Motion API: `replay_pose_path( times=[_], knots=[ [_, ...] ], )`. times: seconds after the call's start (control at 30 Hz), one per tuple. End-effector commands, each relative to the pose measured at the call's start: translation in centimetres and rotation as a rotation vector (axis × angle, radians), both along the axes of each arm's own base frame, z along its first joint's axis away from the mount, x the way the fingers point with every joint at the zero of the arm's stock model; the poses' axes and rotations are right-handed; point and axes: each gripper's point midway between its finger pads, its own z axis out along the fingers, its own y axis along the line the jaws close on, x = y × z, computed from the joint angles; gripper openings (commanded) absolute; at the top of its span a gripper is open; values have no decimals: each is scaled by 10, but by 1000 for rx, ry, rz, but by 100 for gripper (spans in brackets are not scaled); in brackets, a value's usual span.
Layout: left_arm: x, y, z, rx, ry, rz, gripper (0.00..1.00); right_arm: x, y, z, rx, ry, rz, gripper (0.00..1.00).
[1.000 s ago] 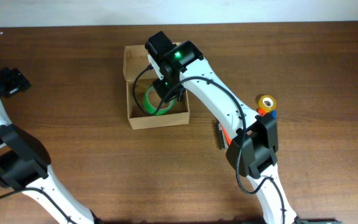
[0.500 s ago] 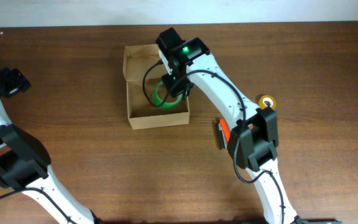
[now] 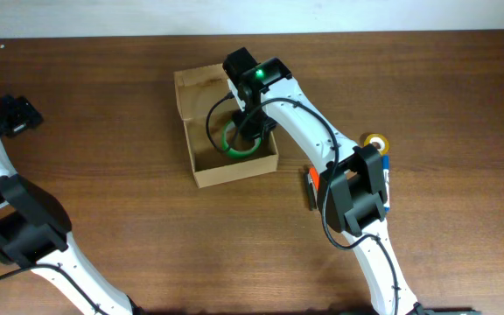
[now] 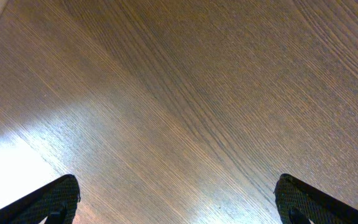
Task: Pack container
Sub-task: 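Carry the green tape into the box and release it, then grasp the clear yellow tape roll with the right gripper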
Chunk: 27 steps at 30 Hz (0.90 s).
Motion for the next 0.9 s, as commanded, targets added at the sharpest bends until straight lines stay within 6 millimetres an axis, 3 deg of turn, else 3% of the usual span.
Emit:
replay_pose_path(
  times=[0.0,0.2,0.27,0.33,0.4,0.5,0.53,0.6,0.67,0.73,0.77,0.8,0.87],
  knots=[
    [-1,-1,7,5,-11,-16,100,2,-8,-5,-31,-2,-14,14],
    [-1,-1,7,5,-11,-16,100,2,-10,-5,-41,-4,-14,13],
    [-1,-1,7,5,-11,-15,100,1,-9,6,-37,-5,-13,11],
    [-1,-1,7,5,-11,-15,100,3,-8,30,-21,-33,-14,11],
    [-1,-1,7,5,-11,-16,100,9,-6,79,25,-122,-17,17],
    [-1,-1,7,5,-11,-15,100,5,-29,162,39,-290,-50,20],
    [-1,-1,7,5,-11,-16,100,-1,-45,195,47,-353,-73,20],
    [-1,-1,7,5,-11,-15,100,-12,-77,235,26,-449,-125,20],
    [-1,-1,7,5,-11,-15,100,-42,-147,284,-31,-585,-250,23],
    [-1,-1,7,5,-11,-16,100,-68,-208,300,-78,-630,-388,29],
    [-1,-1,7,5,-11,-15,100,-78,-232,300,-86,-624,-463,30],
    [-1,-1,7,5,-11,-15,100,-88,-262,294,-69,-582,-562,38],
    [-1,-1,7,5,-11,-15,100,-86,-285,279,45,-495,-648,53]
  ],
)
